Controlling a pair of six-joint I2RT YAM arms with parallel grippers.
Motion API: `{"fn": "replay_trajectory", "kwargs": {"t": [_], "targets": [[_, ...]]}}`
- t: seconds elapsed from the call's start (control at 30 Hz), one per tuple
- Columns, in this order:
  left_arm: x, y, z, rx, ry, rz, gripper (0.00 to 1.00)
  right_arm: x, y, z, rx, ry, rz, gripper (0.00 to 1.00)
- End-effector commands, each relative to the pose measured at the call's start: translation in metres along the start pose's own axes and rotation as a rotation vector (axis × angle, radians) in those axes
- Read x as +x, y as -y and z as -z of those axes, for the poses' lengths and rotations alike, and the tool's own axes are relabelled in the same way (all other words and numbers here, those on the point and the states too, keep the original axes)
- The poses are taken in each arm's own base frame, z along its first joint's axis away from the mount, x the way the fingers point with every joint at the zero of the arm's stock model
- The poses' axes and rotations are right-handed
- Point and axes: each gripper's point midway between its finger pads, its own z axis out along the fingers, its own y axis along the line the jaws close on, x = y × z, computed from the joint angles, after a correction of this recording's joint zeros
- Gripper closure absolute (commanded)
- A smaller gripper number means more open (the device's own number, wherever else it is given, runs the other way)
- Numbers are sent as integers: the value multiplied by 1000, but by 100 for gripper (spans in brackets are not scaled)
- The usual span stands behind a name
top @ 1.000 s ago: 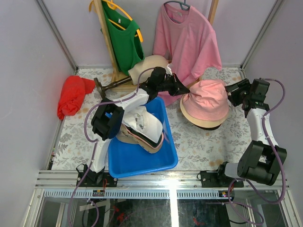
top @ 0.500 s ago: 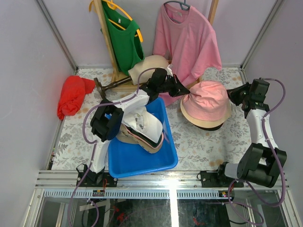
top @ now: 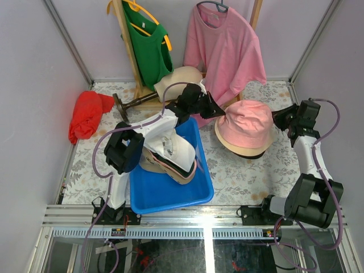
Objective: Stack the hats
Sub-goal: Stack the hat on the hat.
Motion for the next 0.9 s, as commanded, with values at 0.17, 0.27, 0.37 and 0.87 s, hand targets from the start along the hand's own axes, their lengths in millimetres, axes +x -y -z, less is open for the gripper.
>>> {"fn": "replay_trajectory", "kwargs": {"t": [0.17,0.27,0.37,0.87], "targets": [[50,-66,9,-225,-110,7,100,26,60,-7,190,-54,-6,100],[60,-67,14,-221,-116,10,100,17,47,-10,170,-42,1,100],[63,-63,19,-199,-111,14,100,14,32,-14,126,-36,3,100],[97,-25,22,-77,-168,-8,100,-30,-12,-14,124,71,63,62]]}}
